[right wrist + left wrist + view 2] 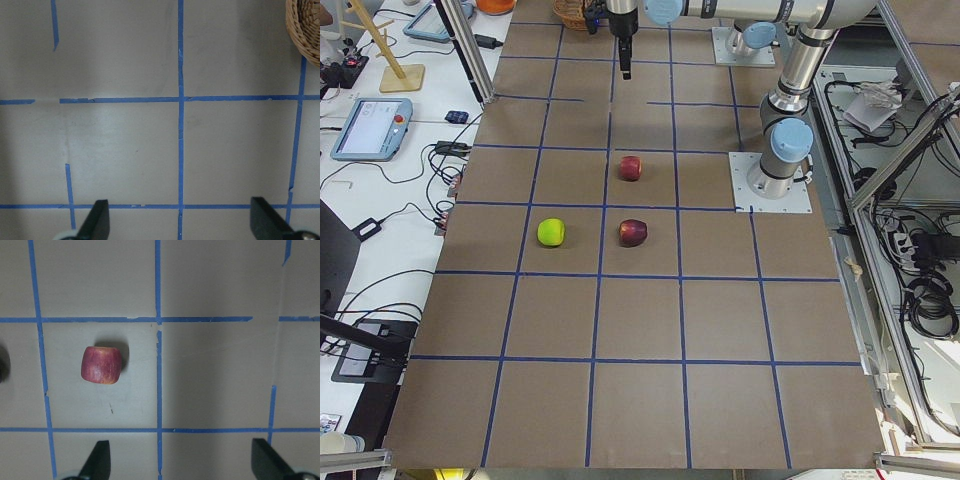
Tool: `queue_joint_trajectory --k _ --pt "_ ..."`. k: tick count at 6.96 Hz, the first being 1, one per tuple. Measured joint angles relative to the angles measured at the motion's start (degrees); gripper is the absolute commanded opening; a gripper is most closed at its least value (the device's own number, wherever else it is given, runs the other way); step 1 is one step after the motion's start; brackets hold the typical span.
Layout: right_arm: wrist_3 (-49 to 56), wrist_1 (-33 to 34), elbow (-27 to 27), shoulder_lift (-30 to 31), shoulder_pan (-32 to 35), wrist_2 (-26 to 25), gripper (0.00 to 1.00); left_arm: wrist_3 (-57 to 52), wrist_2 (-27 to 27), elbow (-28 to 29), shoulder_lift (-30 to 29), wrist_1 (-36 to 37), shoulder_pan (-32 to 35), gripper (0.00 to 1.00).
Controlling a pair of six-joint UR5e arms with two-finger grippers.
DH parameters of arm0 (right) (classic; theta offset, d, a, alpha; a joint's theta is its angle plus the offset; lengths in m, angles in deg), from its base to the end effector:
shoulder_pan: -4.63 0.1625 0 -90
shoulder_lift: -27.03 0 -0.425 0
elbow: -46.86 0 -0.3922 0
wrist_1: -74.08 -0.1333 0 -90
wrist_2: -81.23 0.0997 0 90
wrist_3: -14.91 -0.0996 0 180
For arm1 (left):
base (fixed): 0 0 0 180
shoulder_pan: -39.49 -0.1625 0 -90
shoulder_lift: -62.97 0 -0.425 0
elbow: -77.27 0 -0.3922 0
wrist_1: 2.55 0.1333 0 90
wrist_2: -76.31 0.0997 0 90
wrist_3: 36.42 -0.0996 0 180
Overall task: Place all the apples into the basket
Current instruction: 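Reach the left gripper down to the red apple nearer the table center, then close the left gripper on the red apple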
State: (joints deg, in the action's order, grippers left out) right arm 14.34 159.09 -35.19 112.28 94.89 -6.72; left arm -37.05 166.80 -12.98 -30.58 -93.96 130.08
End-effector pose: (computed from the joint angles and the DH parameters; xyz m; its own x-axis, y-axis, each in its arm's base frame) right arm 0.1392 -0.5227 0.5053 -0.9994 0.0065 -0.0354 0.0054 0.9995 0.0316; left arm -0.1377 -0.5065 0.4525 -0.9997 0.0220 -0.0075 0.0212 0.9956 0.0909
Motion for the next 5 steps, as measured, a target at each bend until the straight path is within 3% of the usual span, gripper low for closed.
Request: queue_joint_trajectory --k 3,5 --pt "-0.1 0.0 -0.3 0.0 0.0 0.0 1.0 -17.8 0.1 -17.2 -4.9 22.7 -10.4 1.0" --pt "0.1 0.0 -0.5 0.0 0.0 0.0 1.0 -21.3 0.1 -26.0 -8.0 34.8 -12.8 1.0"
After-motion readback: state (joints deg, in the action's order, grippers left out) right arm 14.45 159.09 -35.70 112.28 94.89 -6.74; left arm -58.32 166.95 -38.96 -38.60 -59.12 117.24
